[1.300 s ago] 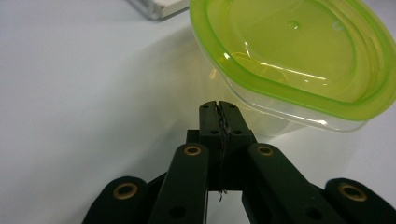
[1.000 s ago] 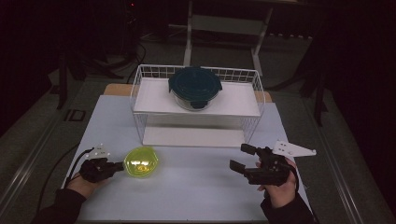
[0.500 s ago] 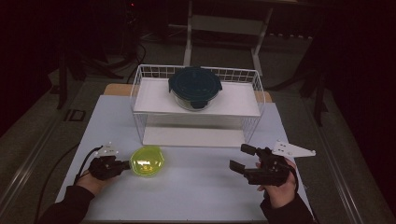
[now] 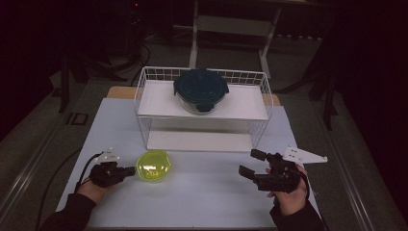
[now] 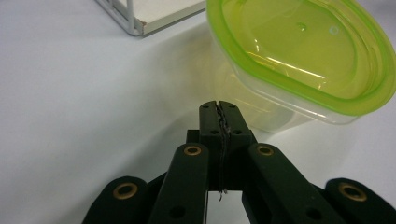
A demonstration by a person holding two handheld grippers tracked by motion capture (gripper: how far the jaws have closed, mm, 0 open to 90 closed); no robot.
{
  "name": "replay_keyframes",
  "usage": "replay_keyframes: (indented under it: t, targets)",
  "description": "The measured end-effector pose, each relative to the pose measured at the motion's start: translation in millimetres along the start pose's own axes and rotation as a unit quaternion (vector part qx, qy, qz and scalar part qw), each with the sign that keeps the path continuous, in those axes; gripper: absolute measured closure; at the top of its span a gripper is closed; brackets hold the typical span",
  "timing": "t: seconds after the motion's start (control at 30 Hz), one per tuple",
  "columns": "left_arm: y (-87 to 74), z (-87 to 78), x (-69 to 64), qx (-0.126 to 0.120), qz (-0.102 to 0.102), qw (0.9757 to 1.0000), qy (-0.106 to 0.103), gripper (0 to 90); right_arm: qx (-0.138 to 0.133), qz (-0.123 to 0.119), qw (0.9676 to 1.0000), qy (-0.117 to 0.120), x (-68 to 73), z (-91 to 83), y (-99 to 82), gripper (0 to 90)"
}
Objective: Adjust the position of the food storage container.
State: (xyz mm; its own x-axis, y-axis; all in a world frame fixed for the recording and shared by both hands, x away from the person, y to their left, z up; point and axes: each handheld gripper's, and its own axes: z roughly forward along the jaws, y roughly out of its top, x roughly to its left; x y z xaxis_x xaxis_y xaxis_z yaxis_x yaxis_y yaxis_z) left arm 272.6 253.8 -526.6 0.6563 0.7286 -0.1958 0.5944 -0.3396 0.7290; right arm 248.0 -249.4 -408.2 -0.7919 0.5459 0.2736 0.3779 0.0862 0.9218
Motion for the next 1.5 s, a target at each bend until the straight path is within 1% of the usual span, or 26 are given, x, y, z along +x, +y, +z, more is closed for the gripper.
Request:
replay_keyframes:
  t: [0.1,0.2,0.33,0.63,0.8,0.83,0.87,0.9,1.0,1.1,1.13,1.23,1.37,1.4,1.5]
  targets:
    - [3.3,3.4,-1.7,-0.001,0.003,1.0000,-0.003,88.6,0.001,-0.002,1.0000,-0.001,0.6,0.8,-0.6,16.7]
    - [6.0,7.6,-2.8,-0.002,0.001,1.0000,-0.005,88.5,0.002,0.000,1.0000,-0.001,0.0,1.4,-1.2,16.8]
    - [11.0,14.0,-5.6,0.001,0.005,1.0000,-0.007,88.6,0.002,-0.001,1.0000,0.001,0.3,3.1,-2.1,16.7]
    - [24.2,32.9,-15.6,0.006,0.014,0.9996,-0.025,88.5,0.004,-0.003,1.0000,0.000,0.7,3.4,-2.3,16.8]
    - [31.2,43.6,-19.5,0.007,0.015,0.9996,-0.023,88.5,0.003,-0.002,1.0000,0.001,0.2,3.2,-2.6,16.8]
    - [32.5,45.7,-20.7,0.008,0.016,0.9996,-0.023,88.6,0.004,-0.002,1.0000,0.000,0.4,3.2,-2.6,16.8]
    - [33.7,47.4,-21.6,0.007,0.020,0.9996,-0.019,88.5,0.004,-0.004,1.0000,0.000,0.6,3.2,-2.5,16.8]
    - [34.6,49.0,-22.2,0.008,0.017,0.9997,-0.018,88.6,0.004,-0.005,1.0000,0.000,0.6,3.1,-2.4,16.7]
    - [34.8,49.9,-21.4,0.015,0.014,0.9997,-0.015,88.6,0.004,-0.006,1.0000,-0.002,0.6,2.5,-1.9,16.7]
    - [33.9,47.0,-21.4,0.013,0.011,0.9997,-0.018,88.5,0.004,-0.006,1.0000,-0.002,0.6,2.1,-1.9,16.8]
    - [33.6,45.0,-23.9,0.009,0.010,0.9996,-0.025,88.5,0.004,-0.006,1.0000,-0.002,0.4,2.1,-2.0,16.8]
    - [34.3,45.1,-26.7,0.008,0.011,0.9995,-0.027,88.5,0.004,-0.005,1.0000,-0.002,0.0,2.8,-2.2,16.7]
    - [36.6,51.0,-29.4,0.010,0.011,0.9993,-0.033,88.5,0.005,-0.006,1.0000,-0.002,0.9,3.4,-2.4,16.7]
    - [37.9,54.7,-30.7,0.013,0.012,0.9991,-0.039,88.5,0.005,-0.007,1.0000,-0.002,1.2,3.5,-2.5,16.7]
    - [40.2,60.1,-34.4,0.016,0.016,0.9988,-0.043,88.5,0.005,-0.005,1.0000,-0.001,0.7,3.5,-2.6,16.8]
